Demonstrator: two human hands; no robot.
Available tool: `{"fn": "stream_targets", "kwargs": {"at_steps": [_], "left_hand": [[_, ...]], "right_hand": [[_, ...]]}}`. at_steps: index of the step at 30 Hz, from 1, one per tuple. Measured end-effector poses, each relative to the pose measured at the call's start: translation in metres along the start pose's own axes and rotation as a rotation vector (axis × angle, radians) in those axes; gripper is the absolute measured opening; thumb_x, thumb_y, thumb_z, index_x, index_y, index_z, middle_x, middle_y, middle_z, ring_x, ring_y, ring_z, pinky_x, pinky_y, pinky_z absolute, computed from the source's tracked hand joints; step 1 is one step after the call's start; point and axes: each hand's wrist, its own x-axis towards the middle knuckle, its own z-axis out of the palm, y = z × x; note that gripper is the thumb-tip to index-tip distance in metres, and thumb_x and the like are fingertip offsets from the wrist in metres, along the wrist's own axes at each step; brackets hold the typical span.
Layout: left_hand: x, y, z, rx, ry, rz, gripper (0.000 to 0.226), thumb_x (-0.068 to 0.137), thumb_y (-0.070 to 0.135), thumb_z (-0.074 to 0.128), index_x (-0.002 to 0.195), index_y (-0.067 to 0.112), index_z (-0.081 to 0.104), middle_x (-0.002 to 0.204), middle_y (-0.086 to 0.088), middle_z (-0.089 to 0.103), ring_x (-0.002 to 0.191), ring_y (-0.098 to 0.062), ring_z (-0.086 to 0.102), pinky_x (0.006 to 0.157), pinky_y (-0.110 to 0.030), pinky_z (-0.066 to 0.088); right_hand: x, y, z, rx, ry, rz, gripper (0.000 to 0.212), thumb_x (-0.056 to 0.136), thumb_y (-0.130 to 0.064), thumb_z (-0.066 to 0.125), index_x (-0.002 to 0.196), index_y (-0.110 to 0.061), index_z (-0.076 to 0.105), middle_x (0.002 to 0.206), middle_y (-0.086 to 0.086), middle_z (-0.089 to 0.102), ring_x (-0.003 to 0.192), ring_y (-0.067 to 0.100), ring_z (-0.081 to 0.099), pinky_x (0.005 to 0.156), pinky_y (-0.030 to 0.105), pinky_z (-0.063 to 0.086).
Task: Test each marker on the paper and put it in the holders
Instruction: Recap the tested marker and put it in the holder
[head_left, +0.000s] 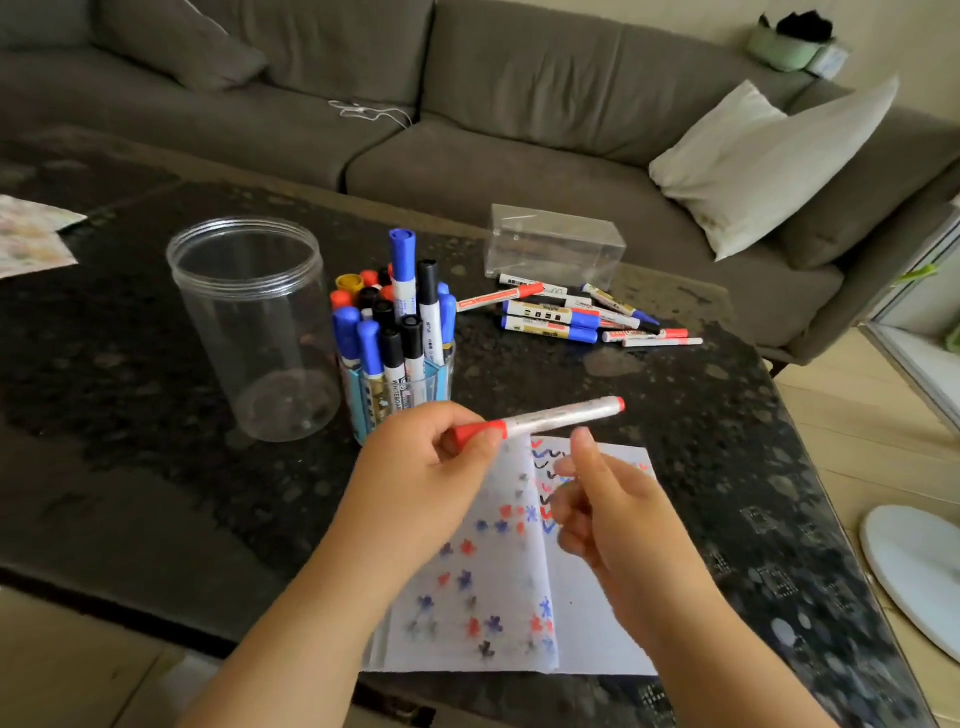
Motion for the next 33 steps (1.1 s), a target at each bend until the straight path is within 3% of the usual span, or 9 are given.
{"fn": "stream_targets", "kwargs": {"at_steps": [3,5,10,14,17,20,26,28,33], "left_hand": [[0.005,-0.005,-0.011,0.126,0.029,0.014,0.017,0.084,0.027,0.065,0.071,0.016,0.067,0.055,0.007,0.059,0.057,-0.005,0.053,0.053,-0.014,0.037],[0.004,-0.004,-0.014,0.158,-0.011,0.028,0.015,0.085,0.028,0.063,0.076,0.018,0.068,0.063,0.005,0.063,0.064,-0.005,0.056,0.057,-0.014,0.040],[0.004,0.003,-0.019,0.095,-0.048,0.045,0.012,0.088,0.028,0.057,0.079,0.034,0.062,0.069,0.018,0.063,0.072,0.001,0.059,0.064,-0.009,0.044],[0.011,-0.003,-0.015,0.171,0.013,0.051,0.025,0.093,0.039,0.045,0.108,0.027,0.061,0.087,0.016,0.060,0.082,0.000,0.057,0.070,-0.011,0.041],[0.014,-0.012,-0.007,0.397,-0.018,0.061,0.048,0.094,0.041,0.043,0.138,0.025,0.034,0.122,0.004,0.052,0.102,-0.011,0.054,0.083,-0.023,0.041],[0.014,-0.018,0.001,0.635,-0.028,0.035,0.068,0.095,0.036,0.046,0.148,0.027,0.005,0.145,0.003,0.033,0.117,-0.016,0.051,0.087,-0.028,0.045],[0.005,-0.015,-0.005,0.782,0.210,0.028,0.047,0.092,0.032,0.050,0.134,0.019,0.034,0.120,-0.001,0.048,0.103,-0.021,0.055,0.071,-0.029,0.044],[0.004,-0.019,-0.013,0.729,0.265,-0.006,0.046,0.086,0.028,0.059,0.128,0.015,0.044,0.111,-0.005,0.050,0.099,-0.026,0.055,0.068,-0.035,0.046],[0.007,-0.030,-0.025,0.573,0.263,0.024,0.059,0.081,0.019,0.066,0.135,0.016,0.041,0.131,-0.003,0.041,0.111,-0.025,0.050,0.083,-0.035,0.047]], "right_hand": [[-0.004,0.002,-0.006,-0.439,0.149,-0.355,0.006,0.092,-0.025,0.053,0.093,-0.029,0.057,0.054,0.000,0.055,0.047,0.007,0.044,0.048,0.017,0.036],[-0.001,-0.002,-0.003,-0.776,0.042,-0.555,0.029,0.089,-0.019,0.057,0.108,-0.041,0.053,0.061,-0.008,0.053,0.056,0.007,0.050,0.051,0.015,0.040],[0.012,-0.016,0.011,-1.122,-0.005,-0.726,0.021,0.090,-0.032,0.060,0.110,-0.027,0.061,0.099,-0.015,0.059,0.080,0.005,0.056,0.071,0.020,0.050],[0.016,-0.026,0.002,-1.022,0.086,-0.710,0.014,0.083,-0.028,0.066,0.096,-0.024,0.062,0.074,-0.016,0.056,0.063,0.008,0.054,0.063,0.025,0.052],[0.013,-0.029,-0.005,-0.846,0.194,-0.711,0.015,0.076,-0.018,0.069,0.077,-0.025,0.056,0.060,-0.013,0.054,0.059,0.006,0.055,0.053,0.013,0.044],[0.009,-0.032,-0.004,-0.708,0.176,-0.634,0.025,0.078,-0.011,0.068,0.072,-0.029,0.053,0.057,-0.009,0.056,0.061,0.000,0.056,0.053,0.010,0.043],[0.001,-0.047,-0.006,-0.419,0.113,-0.607,0.013,0.086,-0.014,0.060,0.080,-0.026,0.062,0.069,-0.004,0.067,0.057,0.014,0.060,0.053,0.027,0.050],[0.000,-0.054,-0.004,-0.306,0.129,-0.589,0.009,0.090,-0.021,0.056,0.083,-0.023,0.062,0.070,-0.004,0.069,0.063,0.013,0.065,0.058,0.023,0.052],[0.008,-0.060,0.008,-0.277,0.140,-0.592,0.009,0.091,-0.030,0.052,0.088,-0.025,0.060,0.075,-0.006,0.070,0.068,0.011,0.066,0.062,0.023,0.053]]}}
